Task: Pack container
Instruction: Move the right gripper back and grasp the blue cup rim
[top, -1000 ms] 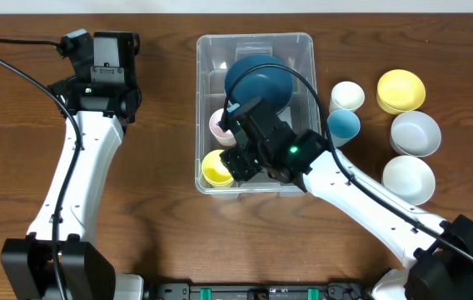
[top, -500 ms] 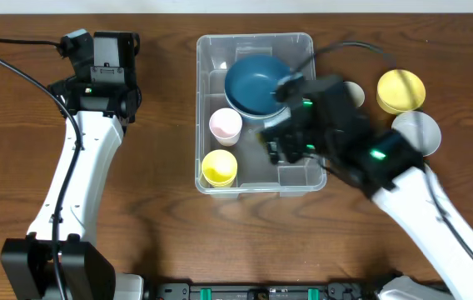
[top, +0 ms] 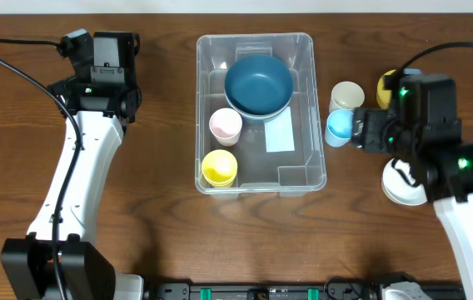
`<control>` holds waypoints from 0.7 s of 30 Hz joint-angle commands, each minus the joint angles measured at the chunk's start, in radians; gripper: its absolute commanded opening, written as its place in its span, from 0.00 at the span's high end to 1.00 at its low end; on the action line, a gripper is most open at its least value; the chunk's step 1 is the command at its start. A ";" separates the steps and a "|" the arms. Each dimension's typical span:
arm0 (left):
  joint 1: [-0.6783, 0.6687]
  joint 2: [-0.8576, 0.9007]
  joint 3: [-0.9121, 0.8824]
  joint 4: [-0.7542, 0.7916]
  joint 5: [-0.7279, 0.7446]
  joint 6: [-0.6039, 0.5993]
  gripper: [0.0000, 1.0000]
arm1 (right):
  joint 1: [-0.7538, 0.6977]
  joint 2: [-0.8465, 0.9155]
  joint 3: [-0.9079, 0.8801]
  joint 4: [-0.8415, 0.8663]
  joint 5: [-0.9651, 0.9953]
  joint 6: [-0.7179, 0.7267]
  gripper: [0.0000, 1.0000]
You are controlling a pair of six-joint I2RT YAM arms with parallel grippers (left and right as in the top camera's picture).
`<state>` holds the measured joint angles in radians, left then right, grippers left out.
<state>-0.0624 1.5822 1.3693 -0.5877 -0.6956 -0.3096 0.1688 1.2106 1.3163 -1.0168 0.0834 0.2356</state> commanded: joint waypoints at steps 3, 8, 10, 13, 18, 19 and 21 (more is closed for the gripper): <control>0.003 -0.015 0.003 -0.002 -0.023 0.006 0.02 | -0.086 0.113 0.014 0.003 -0.010 0.071 0.23; 0.003 -0.015 0.003 -0.002 -0.023 0.006 0.02 | -0.089 0.244 0.014 0.024 -0.013 0.071 0.32; 0.003 -0.015 0.003 -0.002 -0.023 0.006 0.02 | -0.089 0.298 0.014 0.041 -0.013 0.071 0.33; 0.003 -0.015 0.003 -0.002 -0.023 0.006 0.02 | -0.089 0.376 0.014 0.065 -0.013 0.071 0.35; 0.003 -0.015 0.003 -0.002 -0.023 0.006 0.02 | -0.090 0.481 0.014 0.097 -0.013 0.071 0.39; 0.003 -0.015 0.003 -0.002 -0.023 0.006 0.02 | -0.090 0.497 0.014 0.102 -0.013 0.071 0.39; 0.003 -0.015 0.003 -0.002 -0.023 0.006 0.02 | -0.090 0.533 0.014 0.116 -0.014 0.071 0.40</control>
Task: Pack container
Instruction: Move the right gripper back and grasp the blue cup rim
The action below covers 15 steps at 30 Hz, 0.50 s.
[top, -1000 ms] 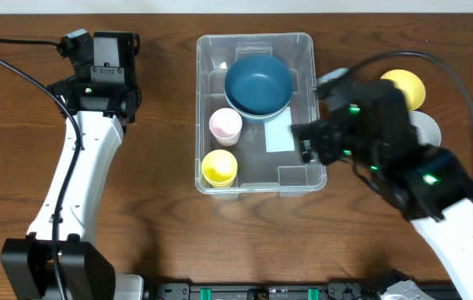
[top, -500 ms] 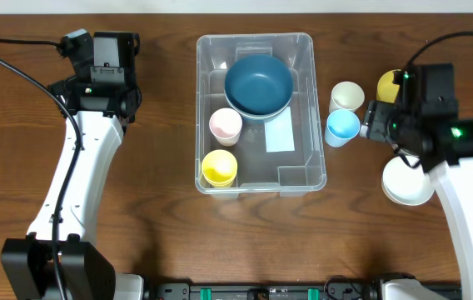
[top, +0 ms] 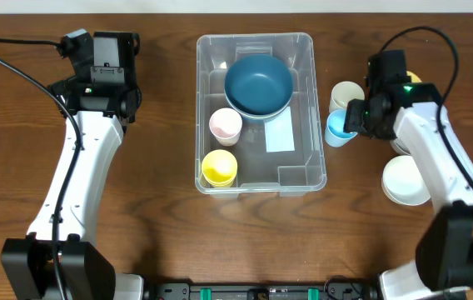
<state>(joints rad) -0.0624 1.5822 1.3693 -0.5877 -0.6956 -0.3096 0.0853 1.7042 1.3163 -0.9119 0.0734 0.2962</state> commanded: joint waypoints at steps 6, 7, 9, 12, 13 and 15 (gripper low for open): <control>0.003 -0.015 0.003 -0.002 -0.023 0.006 0.02 | -0.006 0.109 0.014 0.043 -0.003 0.010 0.54; 0.003 -0.015 0.003 -0.002 -0.023 0.006 0.02 | -0.006 0.116 0.014 0.047 -0.003 0.010 0.57; 0.003 -0.015 0.003 -0.002 -0.023 0.006 0.02 | -0.006 0.133 0.014 0.056 -0.004 0.010 0.63; 0.003 -0.015 0.003 -0.002 -0.023 0.006 0.02 | -0.006 0.149 0.014 0.059 -0.007 0.010 0.75; 0.003 -0.015 0.003 -0.002 -0.023 0.006 0.02 | -0.006 0.151 0.013 0.059 -0.007 0.010 0.80; 0.003 -0.015 0.003 -0.002 -0.023 0.006 0.02 | -0.006 0.151 0.013 0.059 -0.007 0.010 0.83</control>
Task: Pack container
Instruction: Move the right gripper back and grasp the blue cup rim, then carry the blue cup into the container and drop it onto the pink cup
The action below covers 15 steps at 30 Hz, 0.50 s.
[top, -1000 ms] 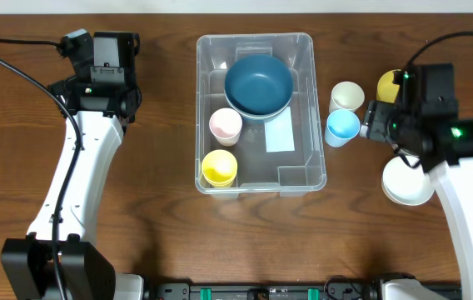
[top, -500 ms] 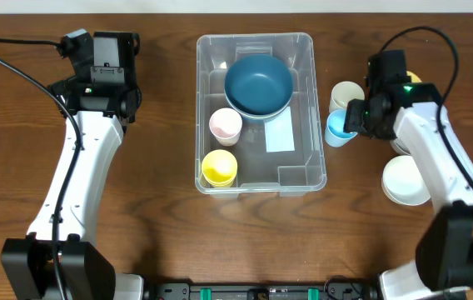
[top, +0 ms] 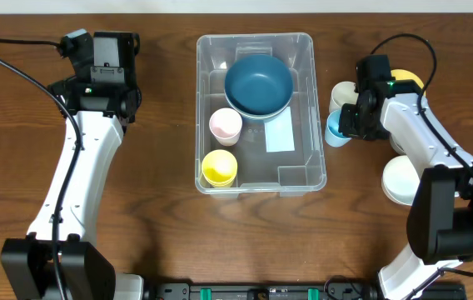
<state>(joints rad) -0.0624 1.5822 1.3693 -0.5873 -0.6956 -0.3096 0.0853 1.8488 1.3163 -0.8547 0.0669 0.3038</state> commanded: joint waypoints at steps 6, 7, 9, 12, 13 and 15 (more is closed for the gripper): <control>0.003 -0.015 0.003 -0.003 -0.023 0.006 0.02 | -0.006 0.006 0.013 -0.001 -0.001 0.003 0.99; 0.003 -0.015 0.003 -0.003 -0.023 0.006 0.02 | -0.006 0.006 0.013 -0.002 -0.001 0.003 0.99; 0.003 -0.015 0.003 -0.003 -0.023 0.006 0.02 | -0.006 0.006 0.013 -0.005 -0.001 0.003 0.99; 0.003 -0.015 0.003 -0.003 -0.023 0.006 0.02 | -0.006 0.005 0.013 -0.025 -0.001 0.003 0.99; 0.003 -0.015 0.003 -0.003 -0.023 0.006 0.02 | -0.006 0.002 0.013 -0.038 0.000 0.003 0.99; 0.003 -0.015 0.003 -0.003 -0.023 0.006 0.02 | -0.006 -0.011 0.013 -0.061 0.000 0.003 0.99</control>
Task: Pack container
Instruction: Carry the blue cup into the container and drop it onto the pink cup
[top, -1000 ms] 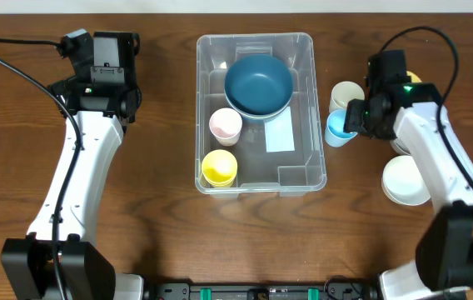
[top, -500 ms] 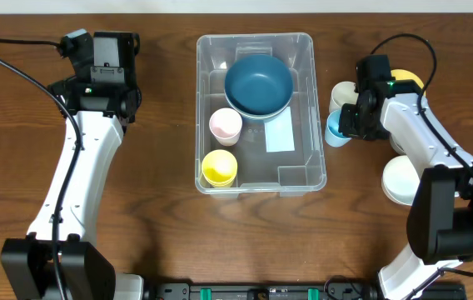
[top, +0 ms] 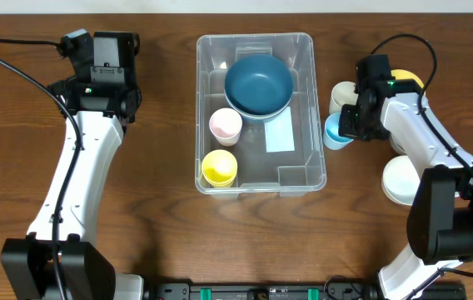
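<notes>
A clear plastic container (top: 320,179) stands mid-table and holds a dark blue bowl (top: 258,83), a pink cup (top: 225,125) and a yellow cup (top: 219,167). Just right of it sits a blue cup (top: 332,132). My right gripper (top: 346,127) is at that cup's right rim and appears shut on it. A cream cup (top: 346,93) stands just behind the blue cup. My left gripper (top: 103,57) hangs far off at the back left, with its fingers hidden from above.
A white bowl (top: 403,181) lies at the right, near my right arm. A yellow item (top: 409,80) peeks out behind that arm. A white label (top: 280,134) lies on the container floor. Black cables run along both back corners.
The blue cup has shifted slightly left and toward the front with my right gripper at its rim. The left arm has not moved.
My right arm first sat high, covering the white bowl, with its gripper beside the blue cup. It then stood lower, with the gripper at the cup's right rim, and stayed there. Now the cup has shifted a little toward the container. The container's contents are unchanged.
</notes>
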`<control>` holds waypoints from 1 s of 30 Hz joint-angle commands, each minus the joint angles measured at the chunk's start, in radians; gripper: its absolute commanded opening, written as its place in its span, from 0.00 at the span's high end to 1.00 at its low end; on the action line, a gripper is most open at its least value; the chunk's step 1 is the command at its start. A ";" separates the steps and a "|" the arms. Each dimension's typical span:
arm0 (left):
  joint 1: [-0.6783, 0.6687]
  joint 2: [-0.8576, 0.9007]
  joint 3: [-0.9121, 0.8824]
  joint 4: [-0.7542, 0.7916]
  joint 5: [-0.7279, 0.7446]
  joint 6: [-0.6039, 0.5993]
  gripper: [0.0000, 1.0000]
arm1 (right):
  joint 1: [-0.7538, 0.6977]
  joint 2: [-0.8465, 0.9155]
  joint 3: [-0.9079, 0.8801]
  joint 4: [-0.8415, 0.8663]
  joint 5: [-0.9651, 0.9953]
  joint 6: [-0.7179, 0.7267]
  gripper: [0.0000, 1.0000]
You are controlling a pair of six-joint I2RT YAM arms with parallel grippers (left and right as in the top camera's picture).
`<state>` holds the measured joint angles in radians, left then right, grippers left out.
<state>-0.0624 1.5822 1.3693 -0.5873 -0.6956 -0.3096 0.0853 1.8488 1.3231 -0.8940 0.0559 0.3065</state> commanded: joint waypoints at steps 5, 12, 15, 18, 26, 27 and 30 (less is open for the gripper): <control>0.003 -0.015 0.003 -0.003 -0.023 0.006 0.02 | -0.006 -0.095 0.006 -0.078 0.011 0.000 0.99; 0.003 -0.015 0.003 -0.003 -0.023 0.006 0.02 | -0.003 -0.321 0.006 -0.140 0.014 0.000 0.99; 0.003 -0.015 0.003 -0.003 -0.023 0.006 0.02 | 0.016 -0.433 0.006 -0.146 0.007 -0.001 0.99; 0.003 -0.015 0.003 -0.003 -0.023 0.006 0.02 | 0.049 -0.523 0.006 -0.138 -0.037 -0.032 0.99; 0.003 -0.015 0.003 -0.003 -0.023 0.006 0.02 | 0.248 -0.608 0.006 -0.054 -0.094 -0.054 0.99; 0.003 -0.015 0.003 -0.003 -0.023 0.006 0.02 | 0.269 -0.602 0.006 -0.042 -0.094 -0.054 0.99; 0.003 -0.015 0.003 -0.003 -0.023 0.006 0.02 | 0.351 -0.568 0.006 0.028 -0.094 -0.053 0.99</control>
<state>-0.0624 1.5822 1.3693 -0.5877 -0.6960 -0.3096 0.3813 1.2541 1.3228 -0.8955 -0.0235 0.2691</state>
